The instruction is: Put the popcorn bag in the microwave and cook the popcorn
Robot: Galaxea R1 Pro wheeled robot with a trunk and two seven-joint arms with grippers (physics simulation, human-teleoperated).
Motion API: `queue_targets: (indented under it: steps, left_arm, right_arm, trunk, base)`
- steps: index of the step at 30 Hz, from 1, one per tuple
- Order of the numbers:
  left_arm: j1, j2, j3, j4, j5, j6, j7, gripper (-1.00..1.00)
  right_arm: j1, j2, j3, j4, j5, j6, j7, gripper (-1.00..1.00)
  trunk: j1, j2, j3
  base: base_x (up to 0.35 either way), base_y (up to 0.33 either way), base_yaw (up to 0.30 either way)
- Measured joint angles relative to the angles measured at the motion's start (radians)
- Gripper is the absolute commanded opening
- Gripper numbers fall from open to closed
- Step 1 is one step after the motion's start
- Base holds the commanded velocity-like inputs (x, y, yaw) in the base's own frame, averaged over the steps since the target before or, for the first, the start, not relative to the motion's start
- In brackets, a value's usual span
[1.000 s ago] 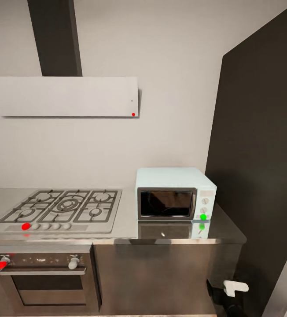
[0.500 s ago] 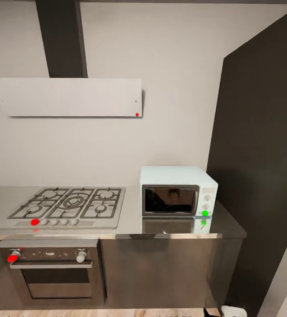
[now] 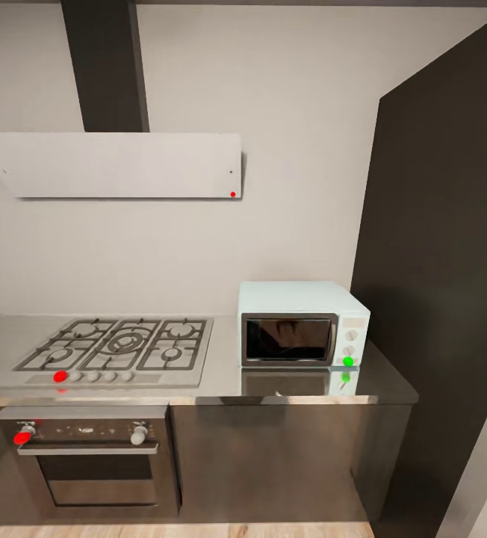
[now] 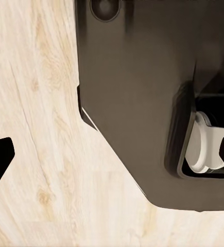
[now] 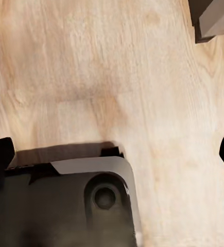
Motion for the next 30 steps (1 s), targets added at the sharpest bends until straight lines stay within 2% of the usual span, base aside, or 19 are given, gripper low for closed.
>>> queue_targets:
  steps: [3, 4, 10, 30]
  left_arm:
    - [0.000, 0.000, 0.000, 0.000, 0.000, 0.000, 0.000, 1.00]
    - [0.000, 0.000, 0.000, 0.000, 0.000, 0.000, 0.000, 1.00]
    - [0.000, 0.000, 0.000, 0.000, 0.000, 0.000, 0.000, 1.00]
    - [0.000, -0.002, -0.003, 0.000, 0.000, 0.002, 0.000, 1.00]
  right_arm:
    - [0.055, 0.000, 0.001, 0.001, 0.000, 0.003, -0.002, 1.00]
    - [0.093, 0.000, 0.001, 0.002, 0.000, 0.002, -0.002, 1.00]
    - [0.180, 0.005, 0.002, 0.004, 0.001, 0.003, -0.005, 1.00]
    - [0.191, 0.006, -0.007, -0.019, -0.002, -0.015, -0.005, 1.00]
  trunk:
    - [0.000, 0.000, 0.000]
    - [0.000, 0.000, 0.000]
    - [0.000, 0.000, 0.000]
    - [0.000, 0.000, 0.000]
  base:
    - [0.000, 0.000, 0.000]
    - [0.000, 0.000, 0.000]
    - [0.000, 0.000, 0.000]
    - [0.000, 0.000, 0.000]
